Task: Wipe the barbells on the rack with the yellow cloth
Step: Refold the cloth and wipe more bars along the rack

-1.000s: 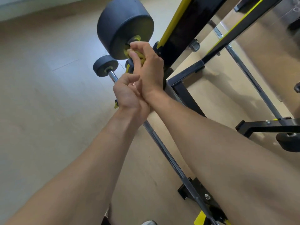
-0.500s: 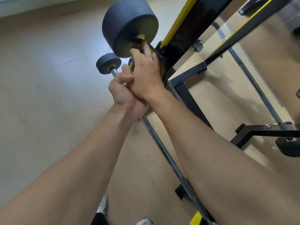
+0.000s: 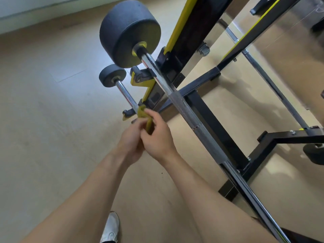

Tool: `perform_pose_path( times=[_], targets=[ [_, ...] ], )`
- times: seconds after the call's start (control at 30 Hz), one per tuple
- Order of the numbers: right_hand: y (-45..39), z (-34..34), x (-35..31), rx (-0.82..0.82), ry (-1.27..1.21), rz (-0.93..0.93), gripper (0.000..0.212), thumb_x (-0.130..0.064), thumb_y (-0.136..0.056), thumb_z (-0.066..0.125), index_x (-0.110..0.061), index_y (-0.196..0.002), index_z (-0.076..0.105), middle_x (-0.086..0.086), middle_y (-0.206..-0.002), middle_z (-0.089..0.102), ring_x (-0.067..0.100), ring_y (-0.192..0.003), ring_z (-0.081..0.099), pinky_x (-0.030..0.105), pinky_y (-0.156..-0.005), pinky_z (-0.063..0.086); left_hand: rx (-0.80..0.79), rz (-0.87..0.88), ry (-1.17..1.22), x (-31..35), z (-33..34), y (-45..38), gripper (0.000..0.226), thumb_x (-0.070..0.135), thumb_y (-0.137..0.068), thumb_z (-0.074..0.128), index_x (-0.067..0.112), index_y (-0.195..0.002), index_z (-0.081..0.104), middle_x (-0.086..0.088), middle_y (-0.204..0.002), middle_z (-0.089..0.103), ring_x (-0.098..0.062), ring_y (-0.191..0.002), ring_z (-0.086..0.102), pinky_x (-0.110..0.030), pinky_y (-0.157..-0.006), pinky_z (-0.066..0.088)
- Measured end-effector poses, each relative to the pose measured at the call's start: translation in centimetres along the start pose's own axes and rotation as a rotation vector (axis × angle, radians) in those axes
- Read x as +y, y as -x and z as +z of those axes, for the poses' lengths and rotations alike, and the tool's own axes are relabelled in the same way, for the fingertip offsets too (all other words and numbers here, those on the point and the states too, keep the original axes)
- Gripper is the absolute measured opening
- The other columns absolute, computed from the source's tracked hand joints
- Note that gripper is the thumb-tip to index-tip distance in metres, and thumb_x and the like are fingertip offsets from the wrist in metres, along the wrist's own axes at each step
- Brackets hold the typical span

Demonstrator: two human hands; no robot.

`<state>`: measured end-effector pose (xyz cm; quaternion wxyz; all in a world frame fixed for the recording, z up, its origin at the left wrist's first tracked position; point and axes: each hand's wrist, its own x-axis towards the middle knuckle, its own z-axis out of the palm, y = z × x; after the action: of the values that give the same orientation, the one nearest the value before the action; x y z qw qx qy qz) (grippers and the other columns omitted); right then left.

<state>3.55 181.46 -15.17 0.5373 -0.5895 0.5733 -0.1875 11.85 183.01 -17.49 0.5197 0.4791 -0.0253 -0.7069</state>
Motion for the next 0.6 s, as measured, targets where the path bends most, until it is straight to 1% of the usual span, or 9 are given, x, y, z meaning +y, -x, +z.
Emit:
perform_pose_path(
  times=[0.1, 0.17, 0.23, 0.27, 0.33, 0.4, 0.47, 0.53, 0.6],
  targets=[
    [0.8, -1.6, 2.7, 0.084, -0.006, 0.09, 0.064, -0.01, -0.088, 0.064, -0.028, -0.145, 0.04, -0.007, -0.14, 0.045, 0.005, -0.124, 0.042, 0.022, -0.099, 0.042, 0.127, -0.1, -0.273, -1.2, -1.7, 0.1, 0.017, 0.017, -0.096, 0.056, 0.005, -0.105, 0.064, -0.014, -0.091, 0.065, -0.025, -0.087, 0.06, -0.037, -0.078, 0.049],
    [0.5, -2.7, 3.9, 0.002, -0.155, 0.293, 0.064, -0.012, -0.089, 0.064, -0.02, -0.147, 0.038, -0.004, -0.135, 0.051, 0.01, -0.117, 0.048, 0.028, -0.094, 0.044, 0.065, -0.16, -0.345, -1.4, -2.6, 0.1, 0.019, 0.021, -0.097, 0.057, 0.008, -0.107, 0.065, -0.013, -0.1, 0.071, -0.025, -0.091, 0.067, -0.037, -0.087, 0.052],
    [0.1, -2.8, 4.9, -0.091, -0.292, 0.396, 0.039, -0.011, -0.091, 0.065, -0.01, -0.13, 0.058, 0.011, -0.12, 0.066, 0.02, -0.101, 0.065, 0.03, -0.079, 0.056, -0.076, -0.202, -0.412, -1.2, -3.4, 0.1, 0.031, 0.033, -0.096, 0.059, 0.011, -0.117, 0.065, -0.012, -0.111, 0.071, -0.028, -0.104, 0.068, -0.041, -0.097, 0.052],
    [-0.2, -2.9, 5.4, -0.062, -0.224, 0.362, 0.028, -0.009, -0.091, 0.067, -0.006, -0.119, 0.065, 0.017, -0.114, 0.068, 0.022, -0.093, 0.069, 0.029, -0.072, 0.059, -0.14, -0.21, -0.473, -1.0, -3.7, 0.0, 0.037, 0.039, -0.092, 0.063, 0.013, -0.119, 0.064, -0.011, -0.114, 0.07, -0.029, -0.107, 0.066, -0.042, -0.099, 0.051],
    [-1.1, -2.8, 5.9, 0.051, -0.109, 0.299, 0.019, -0.004, -0.088, 0.07, 0.0, -0.107, 0.067, 0.021, -0.109, 0.066, 0.021, -0.081, 0.069, 0.028, -0.065, 0.061, -0.175, -0.22, -0.619, -0.6, -4.2, -0.2, 0.049, 0.043, -0.08, 0.074, 0.018, -0.12, 0.06, -0.009, -0.115, 0.067, -0.028, -0.109, 0.064, -0.042, -0.1, 0.05],
    [-2.3, -2.6, 6.2, 0.111, -0.107, 0.316, 0.013, -0.001, -0.091, 0.066, -0.003, -0.102, 0.062, 0.018, -0.109, 0.063, 0.025, -0.083, 0.069, 0.036, -0.064, 0.062, -0.127, -0.217, -0.706, -0.2, -4.8, -0.6, 0.051, 0.037, -0.075, 0.081, 0.022, -0.117, 0.058, -0.008, -0.114, 0.064, -0.025, -0.106, 0.063, -0.04, -0.095, 0.053],
    [-3.5, -1.9, 6.3, 0.11, -0.136, 0.338, 0.015, 0.001, -0.095, 0.058, -0.009, -0.105, 0.055, 0.014, -0.116, 0.059, 0.03, -0.089, 0.069, 0.043, -0.063, 0.063, -0.082, -0.187, -0.712, 0.2, -5.9, -1.3, 0.052, 0.04, -0.071, 0.081, 0.022, -0.115, 0.058, -0.007, -0.111, 0.064, -0.024, -0.102, 0.065, -0.038, -0.088, 0.056],
    [-4.6, -0.9, 6.9, 0.138, -0.101, 0.337, 0.017, -0.004, -0.098, 0.054, -0.014, -0.111, 0.049, 0.01, -0.115, 0.058, 0.03, -0.084, 0.071, 0.041, -0.059, 0.062, -0.001, -0.148, -0.705, 0.4, -7.1, -1.7, 0.056, 0.05, -0.068, 0.079, 0.021, -0.112, 0.061, -0.005, -0.104, 0.068, -0.02, -0.094, 0.068, -0.031, -0.075, 0.057],
    [-5.6, -0.3, 7.8, 0.283, -0.165, 0.337, 0.015, -0.009, -0.099, 0.055, -0.015, -0.111, 0.048, 0.009, -0.107, 0.06, 0.031, -0.082, 0.07, 0.036, -0.052, 0.059, 0.096, -0.088, -0.759, -0.2, -8.8, -2.1, 0.046, 0.05, -0.073, 0.078, 0.019, -0.106, 0.067, -0.003, -0.09, 0.071, -0.014, -0.077, 0.066, -0.024, -0.061, 0.049]
  ],
)
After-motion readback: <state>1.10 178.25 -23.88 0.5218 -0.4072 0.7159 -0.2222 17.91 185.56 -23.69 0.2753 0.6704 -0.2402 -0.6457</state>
